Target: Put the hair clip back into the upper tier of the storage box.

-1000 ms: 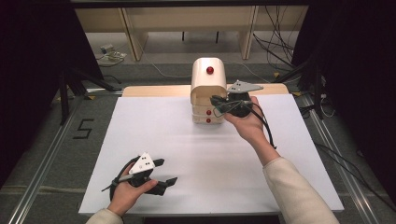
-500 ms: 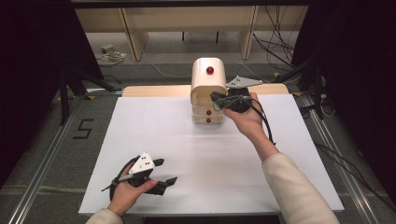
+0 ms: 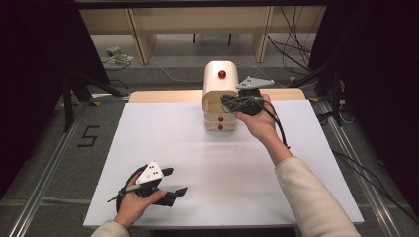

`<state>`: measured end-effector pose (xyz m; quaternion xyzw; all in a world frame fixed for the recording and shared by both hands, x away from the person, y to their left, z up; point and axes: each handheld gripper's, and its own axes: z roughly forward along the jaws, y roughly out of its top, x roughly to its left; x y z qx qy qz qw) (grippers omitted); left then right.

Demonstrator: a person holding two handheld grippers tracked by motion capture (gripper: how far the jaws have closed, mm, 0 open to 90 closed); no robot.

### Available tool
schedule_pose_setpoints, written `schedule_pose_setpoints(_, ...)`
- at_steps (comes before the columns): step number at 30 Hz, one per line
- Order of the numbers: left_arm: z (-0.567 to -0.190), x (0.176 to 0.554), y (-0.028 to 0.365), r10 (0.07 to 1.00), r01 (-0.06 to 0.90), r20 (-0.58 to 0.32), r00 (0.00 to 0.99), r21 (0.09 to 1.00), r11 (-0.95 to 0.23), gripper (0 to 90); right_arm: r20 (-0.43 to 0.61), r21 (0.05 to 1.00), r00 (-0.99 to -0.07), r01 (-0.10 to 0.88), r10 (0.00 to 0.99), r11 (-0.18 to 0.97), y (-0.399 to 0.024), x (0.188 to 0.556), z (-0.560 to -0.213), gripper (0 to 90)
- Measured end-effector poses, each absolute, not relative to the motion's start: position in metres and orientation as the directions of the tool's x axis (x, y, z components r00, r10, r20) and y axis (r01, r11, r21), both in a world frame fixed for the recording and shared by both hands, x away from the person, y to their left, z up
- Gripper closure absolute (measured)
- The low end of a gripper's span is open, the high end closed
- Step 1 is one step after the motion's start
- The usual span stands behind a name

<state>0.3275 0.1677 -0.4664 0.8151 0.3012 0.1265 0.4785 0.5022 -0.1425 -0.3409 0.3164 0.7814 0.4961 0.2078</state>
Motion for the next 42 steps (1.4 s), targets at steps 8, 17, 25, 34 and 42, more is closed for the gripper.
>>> schedule_pose_setpoints(8, -0.467, 0.328, 0.167, 0.611, 0.370, -0.083, 0.787, 0.856, -0.360, 16.0, -0.004, 0.903, -0.714, 0.298, 0.700, 0.309, -0.142, 0.507, -0.341, 83.4)
schedule_pose_setpoints(17, -0.466, 0.328, 0.168, 0.610, 0.371, -0.084, 0.788, 0.855, -0.362, 16.0, 0.005, 0.898, -0.711, 0.313, 0.703, 0.310, -0.140, 0.512, -0.341, 83.5)
schedule_pose_setpoints(25, -0.466, 0.328, 0.167, 0.609, 0.371, -0.085, 0.788, 0.856, -0.361, 16.0, 0.003, 0.894, -0.714, 0.316, 0.700, 0.318, -0.137, 0.516, -0.341, 83.4)
schedule_pose_setpoints(34, -0.466, 0.328, 0.168, 0.608, 0.371, -0.086, 0.789, 0.856, -0.360, 16.0, 0.012, 0.890, -0.712, 0.328, 0.702, 0.317, -0.135, 0.519, -0.343, 83.4)
schedule_pose_setpoints(42, -0.466, 0.328, 0.167, 0.608, 0.372, -0.088, 0.789, 0.856, -0.359, 16.0, 0.015, 0.887, -0.710, 0.334, 0.704, 0.318, -0.134, 0.521, -0.344, 83.4)
